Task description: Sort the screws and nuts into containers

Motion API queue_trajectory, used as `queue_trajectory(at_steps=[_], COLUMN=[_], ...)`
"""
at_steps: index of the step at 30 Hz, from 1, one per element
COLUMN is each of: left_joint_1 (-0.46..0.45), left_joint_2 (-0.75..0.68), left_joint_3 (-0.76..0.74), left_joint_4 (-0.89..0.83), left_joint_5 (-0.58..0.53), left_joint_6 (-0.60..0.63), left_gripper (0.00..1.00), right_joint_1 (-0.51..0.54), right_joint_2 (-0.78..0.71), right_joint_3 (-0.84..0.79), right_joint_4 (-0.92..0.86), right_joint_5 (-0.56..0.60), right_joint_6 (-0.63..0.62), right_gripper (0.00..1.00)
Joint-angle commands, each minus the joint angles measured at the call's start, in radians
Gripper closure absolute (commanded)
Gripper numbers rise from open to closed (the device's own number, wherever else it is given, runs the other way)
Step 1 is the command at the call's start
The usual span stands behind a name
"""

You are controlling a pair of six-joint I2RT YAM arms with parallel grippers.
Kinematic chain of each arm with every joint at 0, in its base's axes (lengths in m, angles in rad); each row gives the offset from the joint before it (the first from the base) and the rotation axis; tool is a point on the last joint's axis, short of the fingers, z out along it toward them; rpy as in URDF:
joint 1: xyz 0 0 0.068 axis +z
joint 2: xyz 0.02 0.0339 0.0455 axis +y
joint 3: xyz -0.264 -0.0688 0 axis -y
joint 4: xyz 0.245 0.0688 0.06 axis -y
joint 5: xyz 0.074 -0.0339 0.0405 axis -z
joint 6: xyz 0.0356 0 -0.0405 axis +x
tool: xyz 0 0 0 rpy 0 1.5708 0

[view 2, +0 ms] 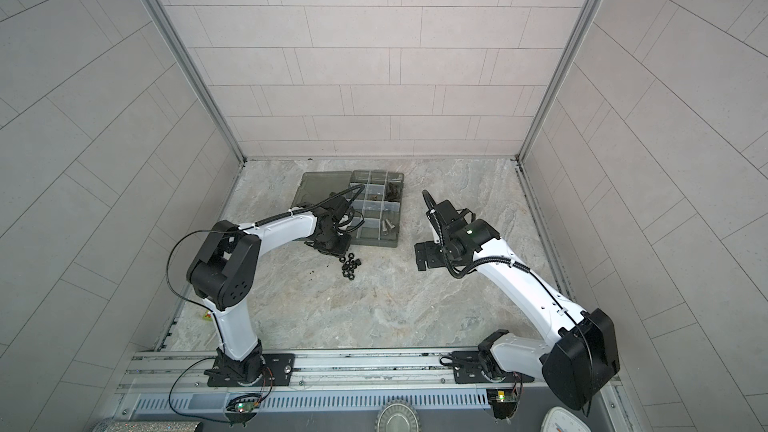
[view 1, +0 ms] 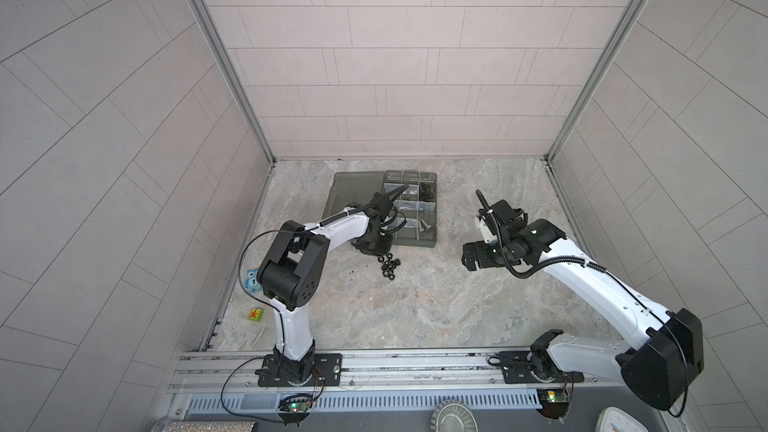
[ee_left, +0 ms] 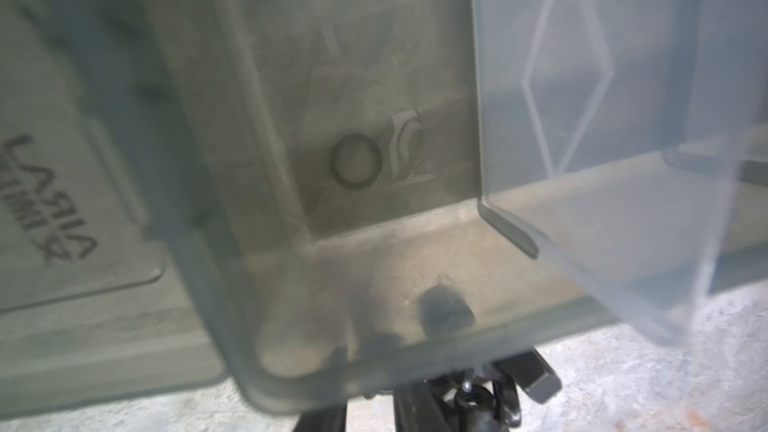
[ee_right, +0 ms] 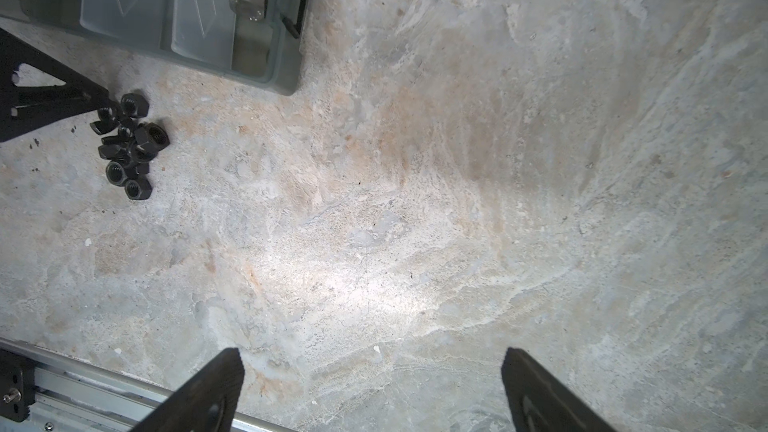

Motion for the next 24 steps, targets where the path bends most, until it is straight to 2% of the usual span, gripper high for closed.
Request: queue_trajectory(at_steps=[1,24], left_joint_1=[0.0,0.001], left_joint_2=[0.008,-0.007], left_joint_3=[0.018,0.046], left_joint_4=[-0.005,-0.04], left_joint_5=[-0.014,-0.005], left_joint_6=[-0.007,-0.011], left_gripper=[0.78,0.92], right_joint_1=[0.0,-0.007], right_joint_2=[-0.023,-0.017], right_joint_3=[-0.02,-0.029], right_joint_4=[-0.001,0.004], right_joint_5=[0.02,0.016], right_joint_6=[-0.012,-0.025], right_gripper=[0.01,0.01])
